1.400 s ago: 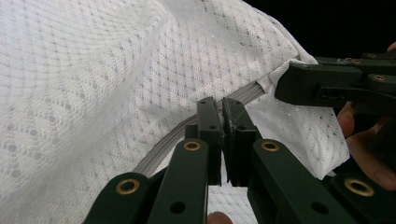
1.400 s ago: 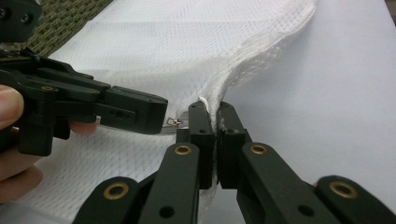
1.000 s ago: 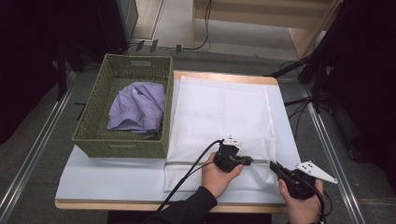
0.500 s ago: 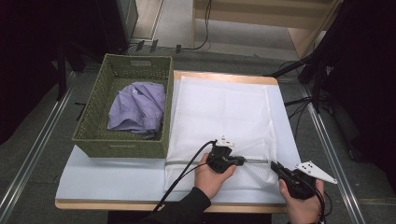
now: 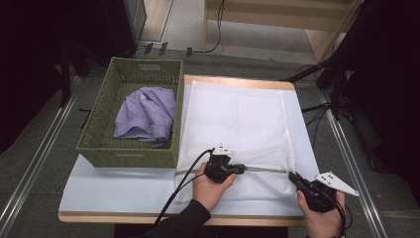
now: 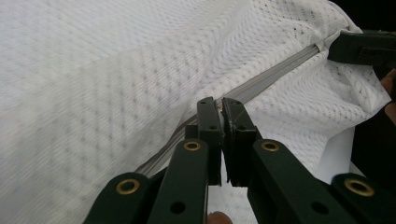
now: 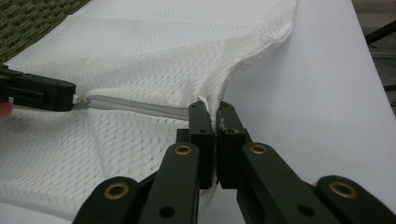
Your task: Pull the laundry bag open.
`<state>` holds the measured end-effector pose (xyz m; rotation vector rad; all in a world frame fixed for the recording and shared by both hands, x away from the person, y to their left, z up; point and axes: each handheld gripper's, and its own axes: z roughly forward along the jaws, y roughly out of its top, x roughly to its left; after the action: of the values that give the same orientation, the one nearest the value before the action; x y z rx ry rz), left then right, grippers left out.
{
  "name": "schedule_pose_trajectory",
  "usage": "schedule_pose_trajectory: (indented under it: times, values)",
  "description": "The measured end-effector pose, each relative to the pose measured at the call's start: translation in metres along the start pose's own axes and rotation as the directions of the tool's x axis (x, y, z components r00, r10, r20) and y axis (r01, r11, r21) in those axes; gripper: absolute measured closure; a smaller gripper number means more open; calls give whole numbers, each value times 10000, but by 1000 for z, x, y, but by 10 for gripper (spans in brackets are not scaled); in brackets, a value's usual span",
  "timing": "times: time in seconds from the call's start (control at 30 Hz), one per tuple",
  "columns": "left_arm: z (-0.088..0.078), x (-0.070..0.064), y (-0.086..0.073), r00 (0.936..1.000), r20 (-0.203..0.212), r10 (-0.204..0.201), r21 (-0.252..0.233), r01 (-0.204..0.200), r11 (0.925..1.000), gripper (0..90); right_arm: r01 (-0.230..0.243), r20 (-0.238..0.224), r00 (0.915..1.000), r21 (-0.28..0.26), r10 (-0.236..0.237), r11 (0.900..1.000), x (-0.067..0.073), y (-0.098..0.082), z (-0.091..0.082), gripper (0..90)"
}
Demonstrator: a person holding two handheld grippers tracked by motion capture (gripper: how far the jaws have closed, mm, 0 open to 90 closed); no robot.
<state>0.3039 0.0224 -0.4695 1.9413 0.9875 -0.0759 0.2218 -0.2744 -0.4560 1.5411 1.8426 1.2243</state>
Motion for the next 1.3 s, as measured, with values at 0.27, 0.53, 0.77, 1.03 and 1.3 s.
schedule_pose_trajectory:
  times: [0.27, 0.53, 0.77, 1.03, 1.3]
  values:
    - [-20, 15, -10, 9991, -375, -202, -211, 195, 9996, 881, 42, 93, 9999, 14, -42, 10000, 0, 0, 0, 889]
    - [-40, 17, -17, 9959, -906, 19, -487, -64, 9988, 881, 94, 186, 9998, -7, -94, 10000, -1, -1, 1, 889]
    - [-56, 23, -27, 9929, -1186, 7, -618, -81, 9981, 881, 94, 213, 9997, 1, -94, 10000, -2, -1, -1, 889]
    - [-74, 31, -36, 9869, -1611, 4, -746, -126, 9971, 881, 101, 282, 9996, 41, -102, 9999, -2, -1, 0, 888]
    - [-88, 34, -41, 9774, -2087, 341, -775, -513, 9957, 881, 159, 345, 9993, 28, -160, 9999, -2, -1, 1, 889]
